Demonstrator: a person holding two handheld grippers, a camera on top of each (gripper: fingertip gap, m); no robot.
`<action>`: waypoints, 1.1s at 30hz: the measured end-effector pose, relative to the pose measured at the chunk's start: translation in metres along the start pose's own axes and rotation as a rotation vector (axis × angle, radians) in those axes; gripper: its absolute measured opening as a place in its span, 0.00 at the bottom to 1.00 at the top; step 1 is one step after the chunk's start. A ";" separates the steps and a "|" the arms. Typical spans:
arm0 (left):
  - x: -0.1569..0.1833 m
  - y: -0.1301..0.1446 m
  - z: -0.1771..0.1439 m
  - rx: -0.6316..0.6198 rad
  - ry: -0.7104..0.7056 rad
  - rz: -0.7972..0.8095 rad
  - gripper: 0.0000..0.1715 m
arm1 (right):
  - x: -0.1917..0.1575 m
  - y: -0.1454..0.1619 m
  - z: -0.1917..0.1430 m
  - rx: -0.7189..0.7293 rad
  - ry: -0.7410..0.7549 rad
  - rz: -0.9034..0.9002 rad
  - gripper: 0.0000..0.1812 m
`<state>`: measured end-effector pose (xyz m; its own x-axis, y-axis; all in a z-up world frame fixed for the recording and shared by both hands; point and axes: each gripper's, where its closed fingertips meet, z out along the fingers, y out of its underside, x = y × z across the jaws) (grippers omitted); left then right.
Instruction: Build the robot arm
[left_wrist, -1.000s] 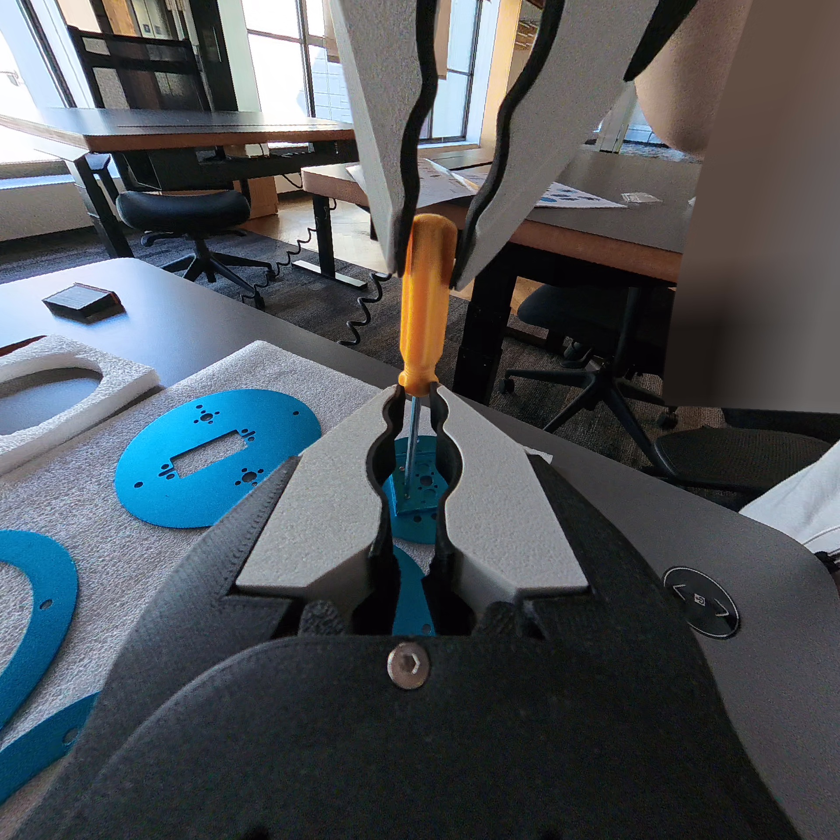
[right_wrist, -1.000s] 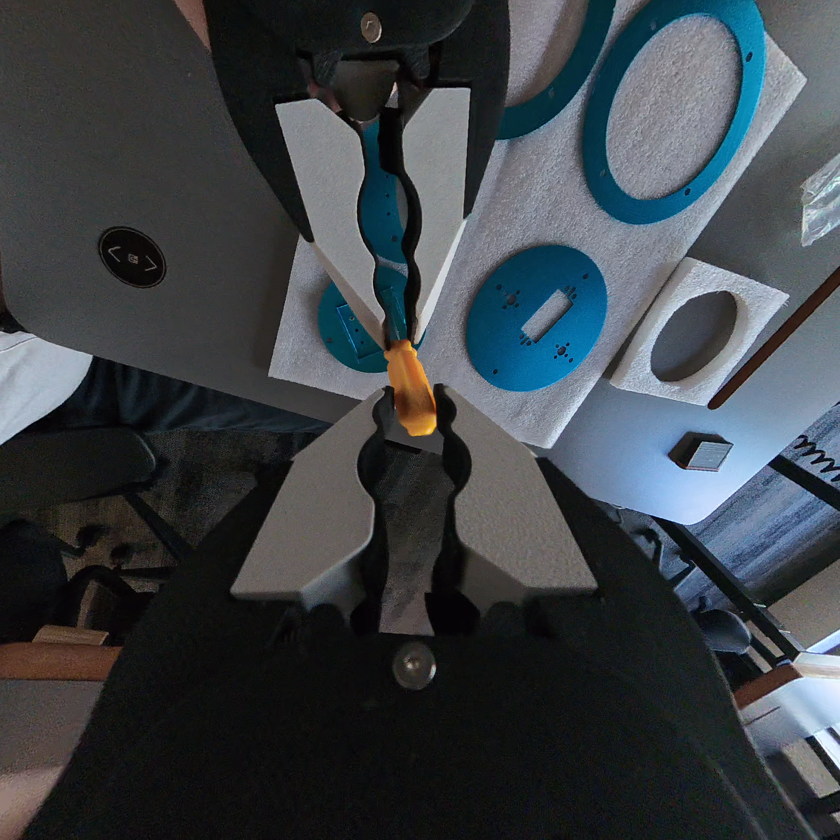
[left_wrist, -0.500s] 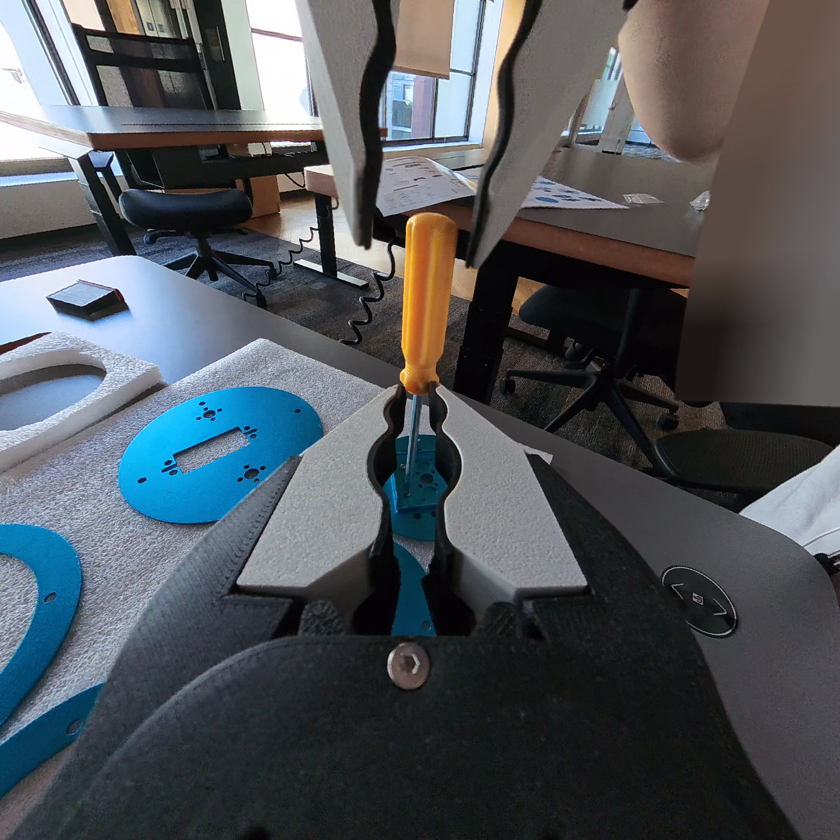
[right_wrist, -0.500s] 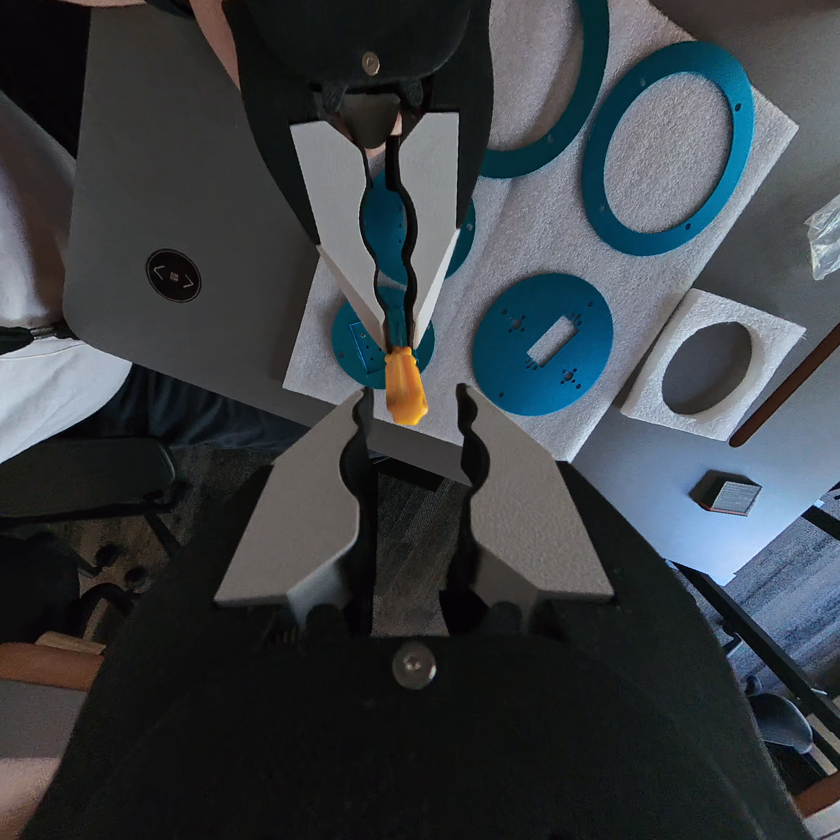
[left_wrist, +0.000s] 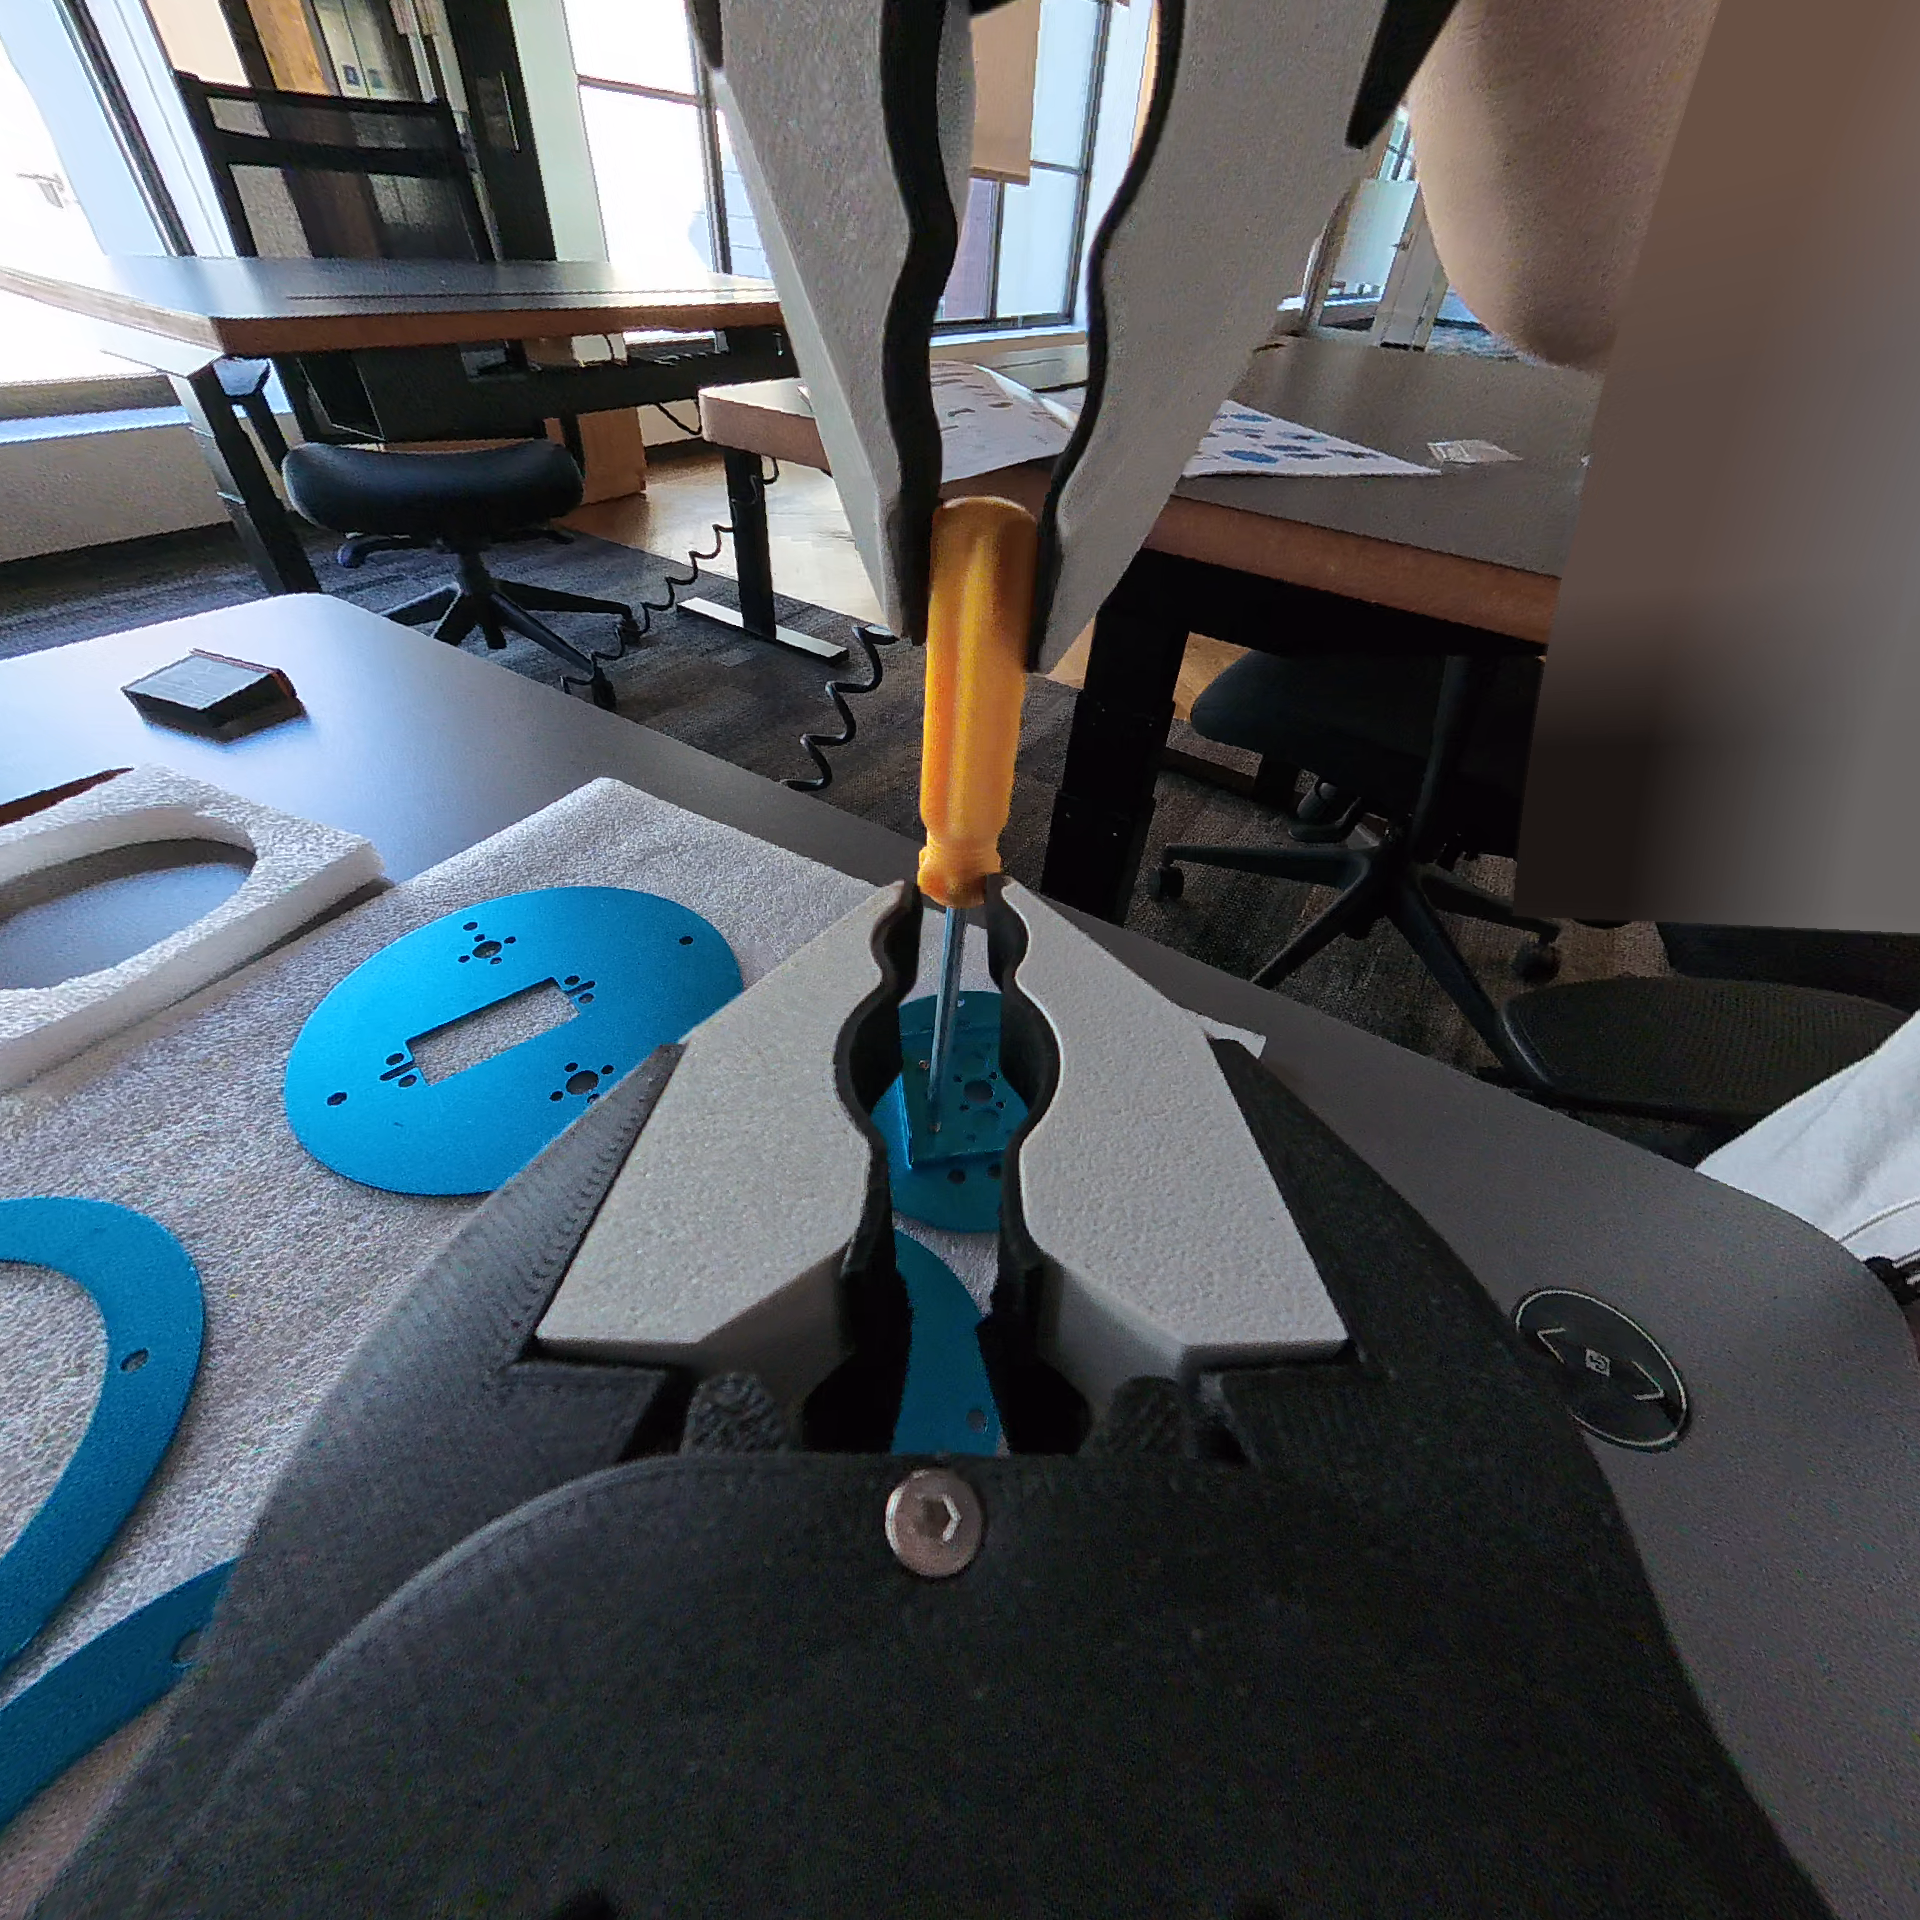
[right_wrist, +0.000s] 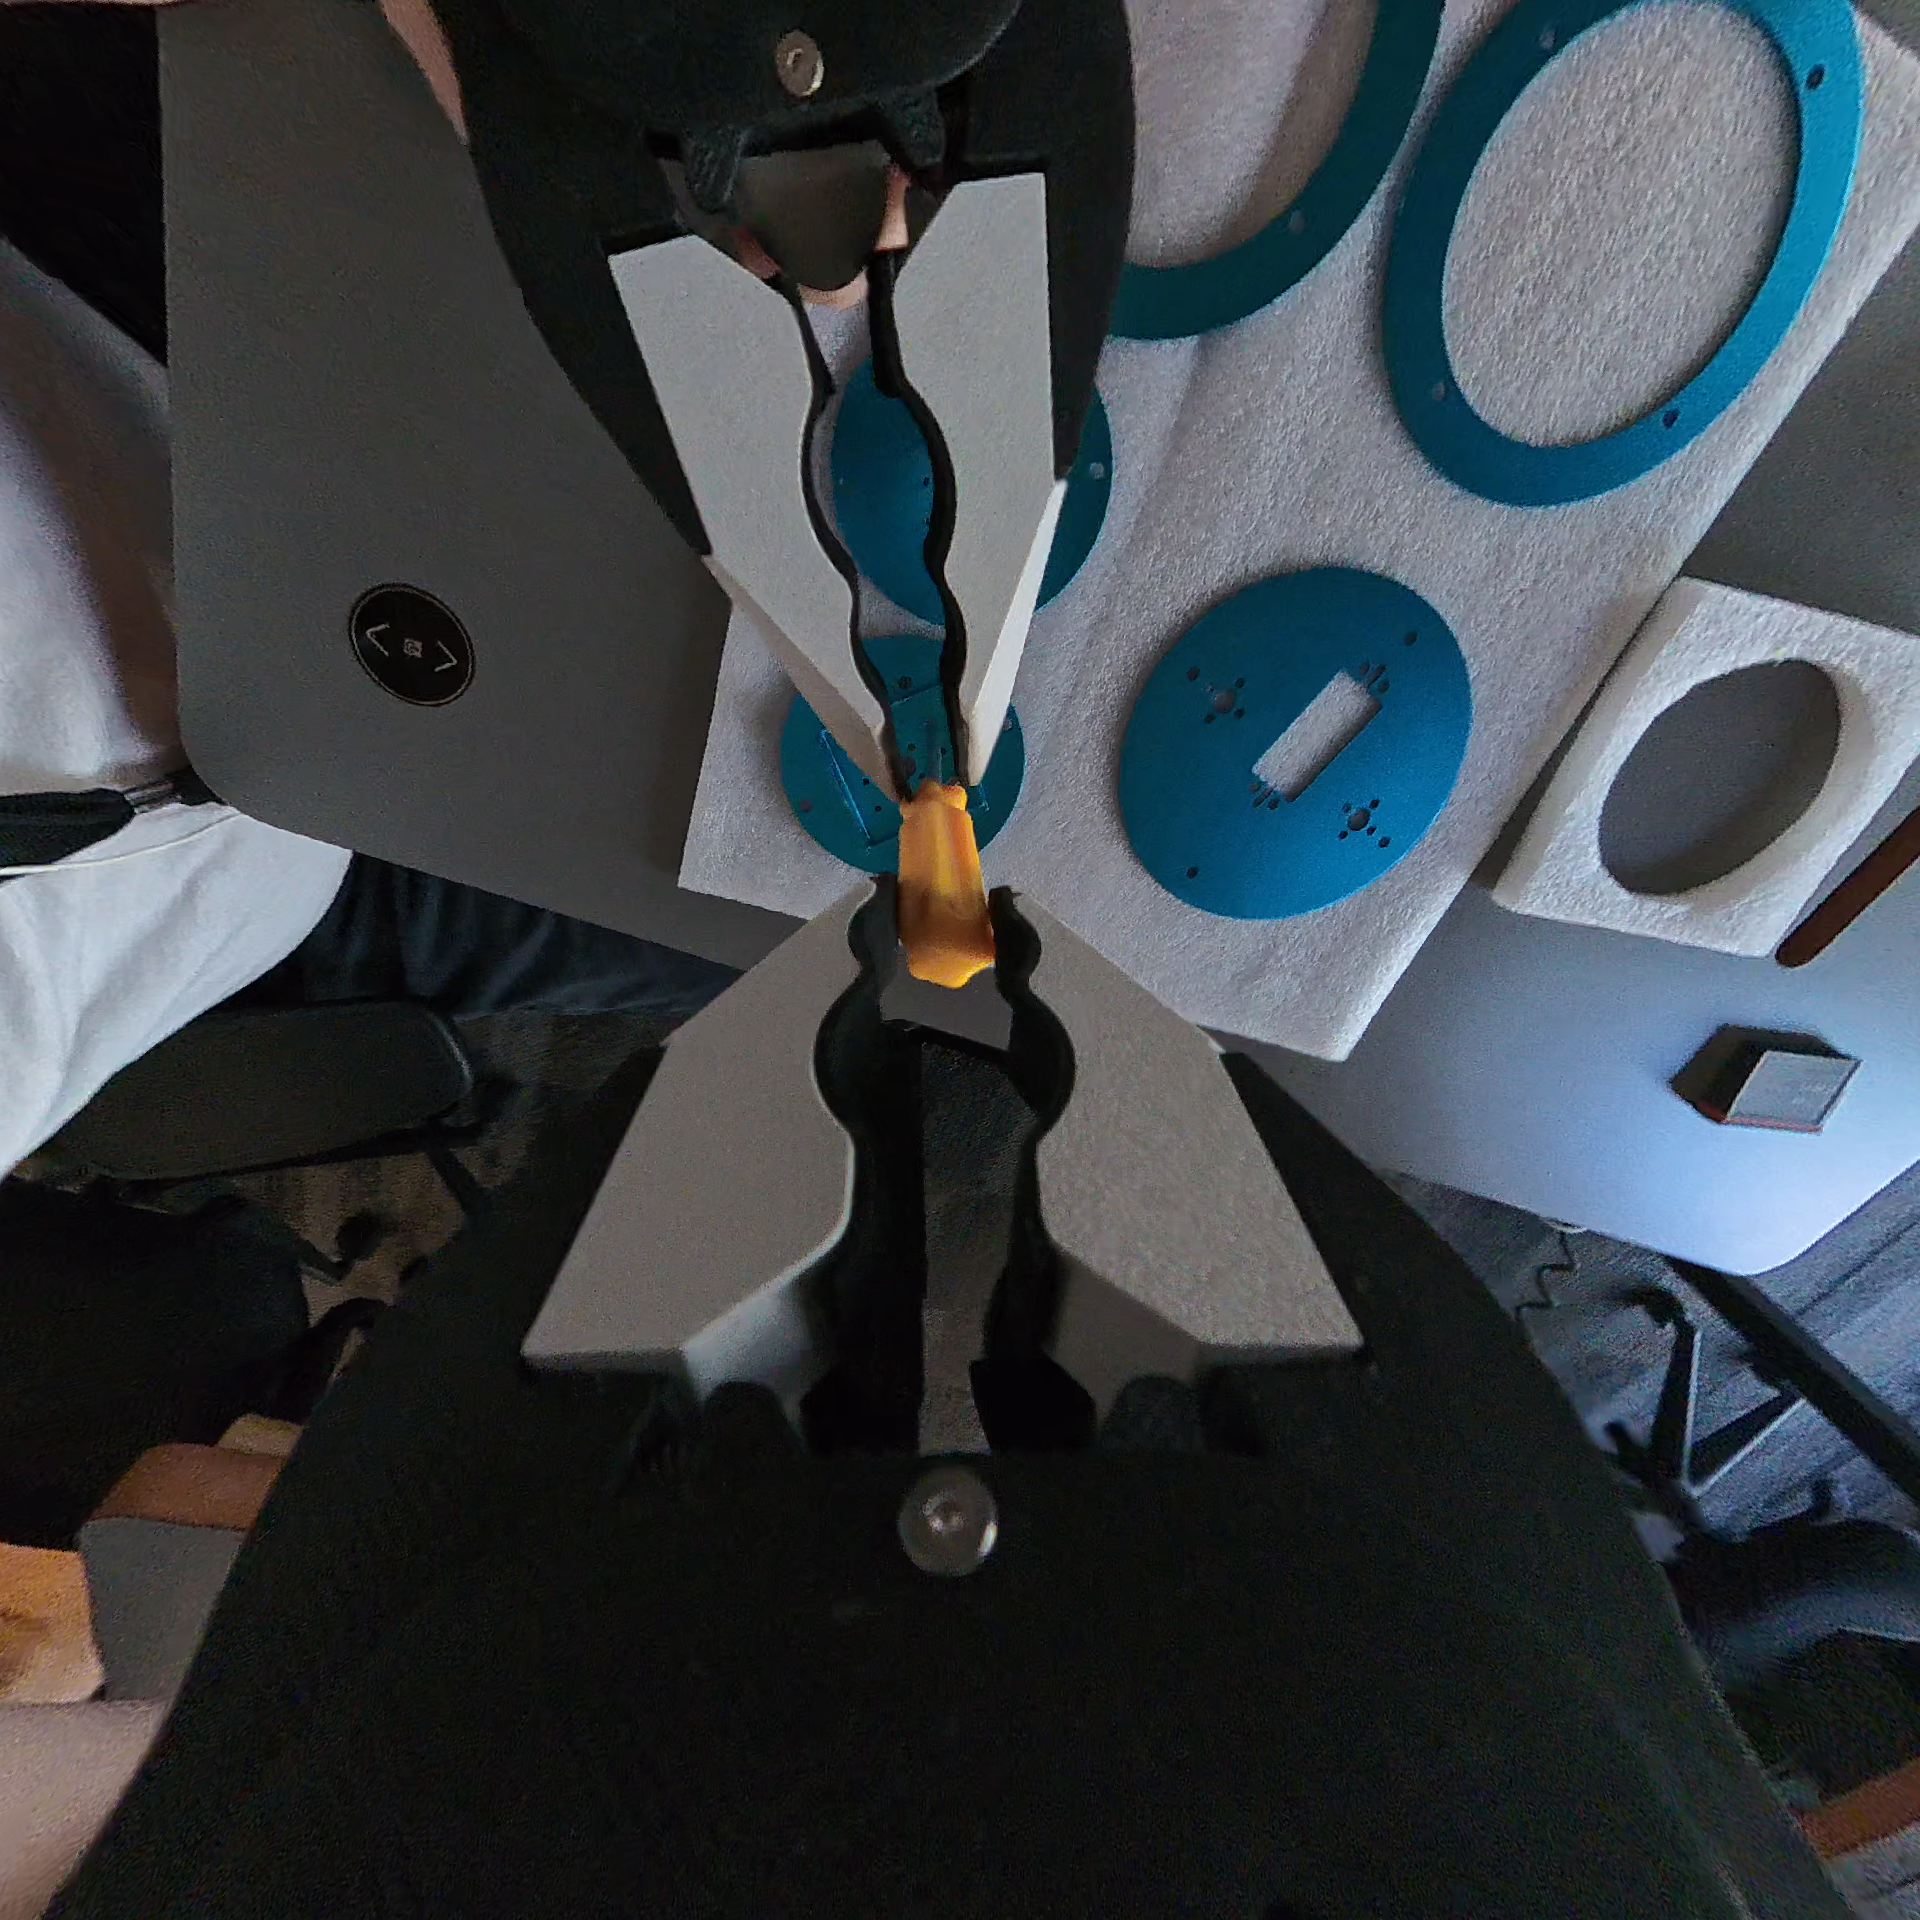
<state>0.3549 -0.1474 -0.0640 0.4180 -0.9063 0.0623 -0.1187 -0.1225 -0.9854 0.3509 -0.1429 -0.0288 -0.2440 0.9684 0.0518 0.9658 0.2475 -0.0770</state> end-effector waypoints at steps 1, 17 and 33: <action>0.000 0.000 0.000 0.000 -0.001 0.002 0.06 | 0.000 0.001 0.000 -0.009 0.000 0.036 0.09; 0.001 -0.009 -0.004 0.039 0.004 -0.005 0.21 | 0.003 0.001 0.000 -0.024 -0.014 0.251 0.09; -0.002 -0.005 0.009 -0.020 -0.002 0.046 0.09 | 0.008 -0.002 0.000 -0.035 0.079 -0.023 0.17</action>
<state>0.3625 -0.1417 -0.0609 0.4138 -0.9102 0.0161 -0.1561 -0.0884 -0.9838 0.3467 -0.1355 -0.0281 -0.2600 0.9566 0.1318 0.9628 0.2672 -0.0402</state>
